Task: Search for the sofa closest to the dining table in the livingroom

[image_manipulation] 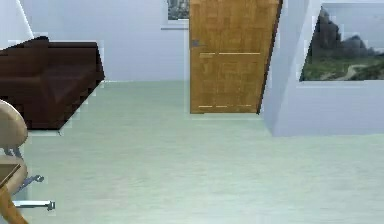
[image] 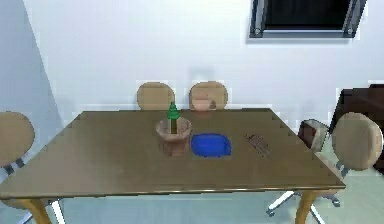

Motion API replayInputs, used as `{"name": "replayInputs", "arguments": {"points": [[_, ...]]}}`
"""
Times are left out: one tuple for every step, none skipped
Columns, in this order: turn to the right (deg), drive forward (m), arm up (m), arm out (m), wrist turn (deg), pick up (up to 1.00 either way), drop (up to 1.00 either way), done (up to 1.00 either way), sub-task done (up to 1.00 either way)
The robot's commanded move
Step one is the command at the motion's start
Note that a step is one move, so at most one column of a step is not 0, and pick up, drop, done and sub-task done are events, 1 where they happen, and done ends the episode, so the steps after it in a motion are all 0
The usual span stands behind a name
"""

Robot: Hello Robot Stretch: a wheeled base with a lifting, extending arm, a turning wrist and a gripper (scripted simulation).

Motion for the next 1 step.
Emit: {"name": "replayInputs", "arguments": {"points": [[45.0,0.0,0.0,0.0,0.0,0.0,0.0,0.0,0.0]]}}
